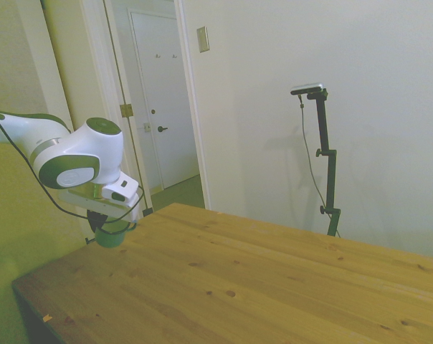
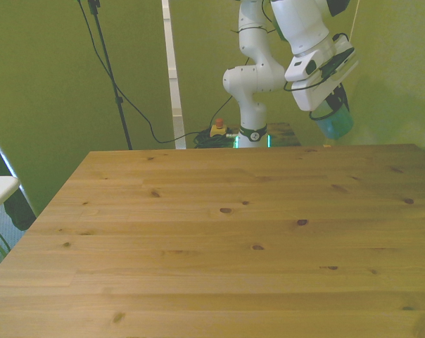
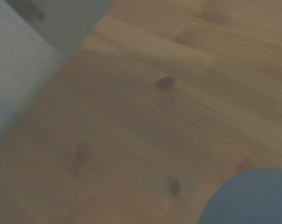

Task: Flip the mug upright

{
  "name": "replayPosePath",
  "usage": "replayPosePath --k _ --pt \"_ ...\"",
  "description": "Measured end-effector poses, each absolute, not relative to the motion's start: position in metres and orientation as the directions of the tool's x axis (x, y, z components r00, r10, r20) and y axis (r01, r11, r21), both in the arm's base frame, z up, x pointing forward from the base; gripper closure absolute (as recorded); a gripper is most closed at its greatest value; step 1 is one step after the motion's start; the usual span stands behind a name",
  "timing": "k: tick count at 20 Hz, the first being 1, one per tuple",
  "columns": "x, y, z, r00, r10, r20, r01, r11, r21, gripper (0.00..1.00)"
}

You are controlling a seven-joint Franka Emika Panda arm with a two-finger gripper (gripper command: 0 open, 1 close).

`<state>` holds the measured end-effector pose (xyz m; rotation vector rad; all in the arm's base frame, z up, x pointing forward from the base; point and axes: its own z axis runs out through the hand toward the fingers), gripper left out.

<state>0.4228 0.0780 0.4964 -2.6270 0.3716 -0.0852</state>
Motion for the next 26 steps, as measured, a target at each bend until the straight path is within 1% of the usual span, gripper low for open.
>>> replayPosePath --k 5,9,13,19,26 --pt "0.43 0.061 0.489 0.931 -0.361 0.059 -0.321 -0.883 -0.343 1.0" --pt "0.441 0.038 0.463 0.91 -0.411 0.049 -0.382 -0.881 -0.28 1.0" --pt "0.451 0.019 0.438 0.896 -0.445 0.005 -0.428 -0.864 -0.265 1.0" --pt "0.461 -0.005 0.411 0.873 -0.486 -0.035 -0.478 -0.84 -0.256 1.0" --pt "0.47 -0.017 0.395 0.869 -0.493 -0.047 -0.487 -0.834 -0.259 1.0"
